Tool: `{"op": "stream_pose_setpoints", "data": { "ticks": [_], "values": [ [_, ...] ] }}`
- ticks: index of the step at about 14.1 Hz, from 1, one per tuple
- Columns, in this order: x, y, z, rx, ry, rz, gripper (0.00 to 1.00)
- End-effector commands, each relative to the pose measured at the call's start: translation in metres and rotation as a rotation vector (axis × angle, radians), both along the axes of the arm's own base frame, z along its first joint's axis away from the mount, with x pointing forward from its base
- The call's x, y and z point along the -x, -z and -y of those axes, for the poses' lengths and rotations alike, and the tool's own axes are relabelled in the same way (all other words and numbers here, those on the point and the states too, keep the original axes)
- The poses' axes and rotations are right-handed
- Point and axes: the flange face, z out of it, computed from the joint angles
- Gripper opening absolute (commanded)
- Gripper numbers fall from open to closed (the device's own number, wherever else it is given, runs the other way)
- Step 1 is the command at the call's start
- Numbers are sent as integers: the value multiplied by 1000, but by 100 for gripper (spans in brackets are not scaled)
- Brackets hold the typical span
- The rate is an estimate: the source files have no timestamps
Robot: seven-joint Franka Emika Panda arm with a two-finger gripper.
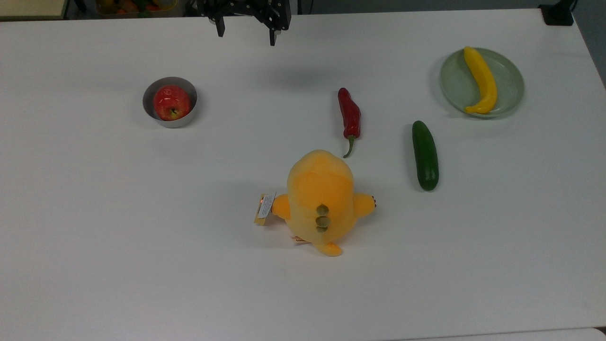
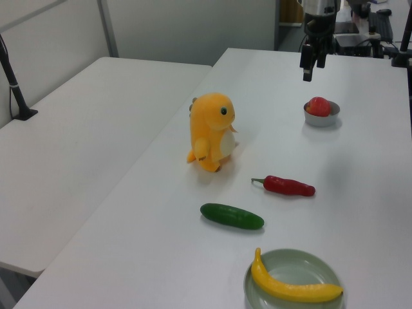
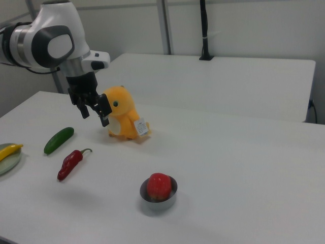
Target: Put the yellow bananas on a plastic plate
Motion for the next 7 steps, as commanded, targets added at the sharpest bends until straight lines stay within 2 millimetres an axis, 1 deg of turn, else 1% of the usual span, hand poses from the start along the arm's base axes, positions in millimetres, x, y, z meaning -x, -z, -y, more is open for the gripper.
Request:
{"op": "stream_pose_setpoints", "data": {
  "ticks": [1, 4, 7],
  "values": [
    [-7, 14, 3, -32, -9, 4, 100],
    [-15, 23, 0, -44, -5, 15, 100],
    [-15, 23, -1, -44, -7, 18, 100]
  ]
}}
